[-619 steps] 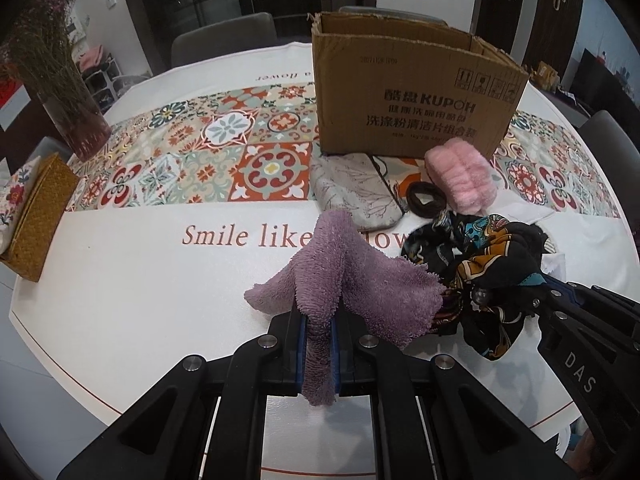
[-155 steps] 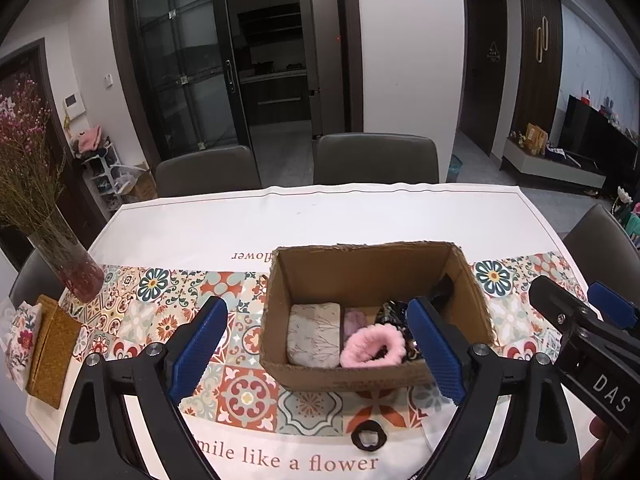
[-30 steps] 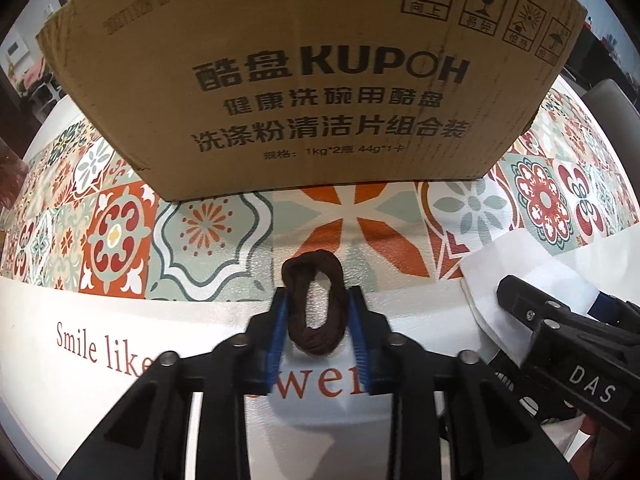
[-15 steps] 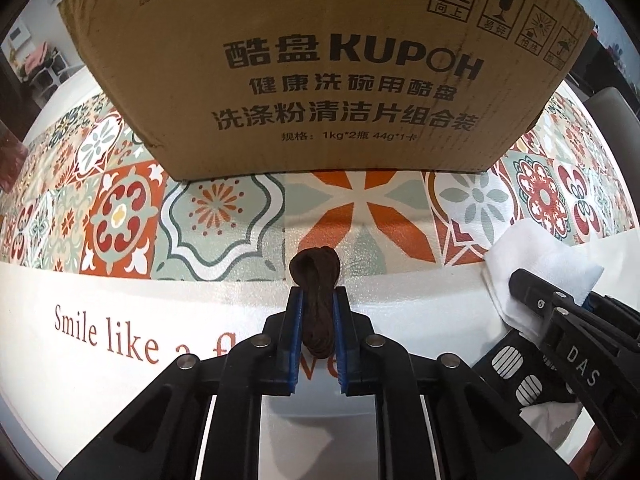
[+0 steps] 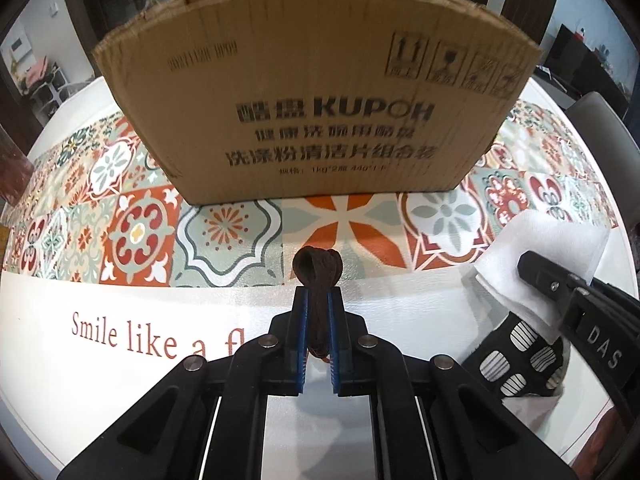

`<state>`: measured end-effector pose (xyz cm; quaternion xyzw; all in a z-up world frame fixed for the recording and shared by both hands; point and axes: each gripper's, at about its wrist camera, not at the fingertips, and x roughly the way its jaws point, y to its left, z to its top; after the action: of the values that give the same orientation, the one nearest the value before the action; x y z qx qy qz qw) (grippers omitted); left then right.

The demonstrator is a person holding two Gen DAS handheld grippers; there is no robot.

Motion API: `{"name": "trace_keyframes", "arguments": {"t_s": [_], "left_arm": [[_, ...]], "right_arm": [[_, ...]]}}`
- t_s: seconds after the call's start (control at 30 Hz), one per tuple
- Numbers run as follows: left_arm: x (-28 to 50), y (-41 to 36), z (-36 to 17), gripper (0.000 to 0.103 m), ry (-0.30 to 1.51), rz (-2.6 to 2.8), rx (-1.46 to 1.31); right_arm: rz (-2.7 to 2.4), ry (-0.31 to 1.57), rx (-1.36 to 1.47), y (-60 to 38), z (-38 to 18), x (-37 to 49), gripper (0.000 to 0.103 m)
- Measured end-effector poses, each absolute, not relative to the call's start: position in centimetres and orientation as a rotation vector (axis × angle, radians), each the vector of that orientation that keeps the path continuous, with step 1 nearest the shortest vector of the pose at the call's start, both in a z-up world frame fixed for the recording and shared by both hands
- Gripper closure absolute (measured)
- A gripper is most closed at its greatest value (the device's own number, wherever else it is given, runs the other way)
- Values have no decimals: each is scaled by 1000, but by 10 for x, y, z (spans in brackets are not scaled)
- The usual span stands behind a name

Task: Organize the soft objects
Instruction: 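Carry the hair tie with the left gripper while the right carries the white cloth toward the box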

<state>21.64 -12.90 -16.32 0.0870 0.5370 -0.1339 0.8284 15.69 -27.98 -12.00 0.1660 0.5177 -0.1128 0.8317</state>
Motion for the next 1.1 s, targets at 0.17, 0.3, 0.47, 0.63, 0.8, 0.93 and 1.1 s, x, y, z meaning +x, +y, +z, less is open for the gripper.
{"name": "trace_keyframes", "arguments": {"t_s": [0.17,0.3,0.47,0.63,0.8,0.93,1.1], "left_arm": [[210,-126,-144,93,1104,-286,177],[205,-127,-131,93,1072,-285,169],[201,-124,-115,93,1035,-279,161],[195,-116,-101,93,1002,-275,148],[190,-109,-85,93,971,-268,137],[188,-103,-69,93,941,-261,124],[187,-96,-47,93,902,-253,112]], "right_arm": [[-238,1036,346,-284,-98,153,98],[-229,997,334,-281,-81,150,98],[-213,970,323,-274,-68,143,98],[-200,945,305,-265,-56,137,98],[-189,924,290,-257,-43,133,98],[-178,898,271,-249,-27,131,98],[-164,865,254,-243,-7,132,98]]}}
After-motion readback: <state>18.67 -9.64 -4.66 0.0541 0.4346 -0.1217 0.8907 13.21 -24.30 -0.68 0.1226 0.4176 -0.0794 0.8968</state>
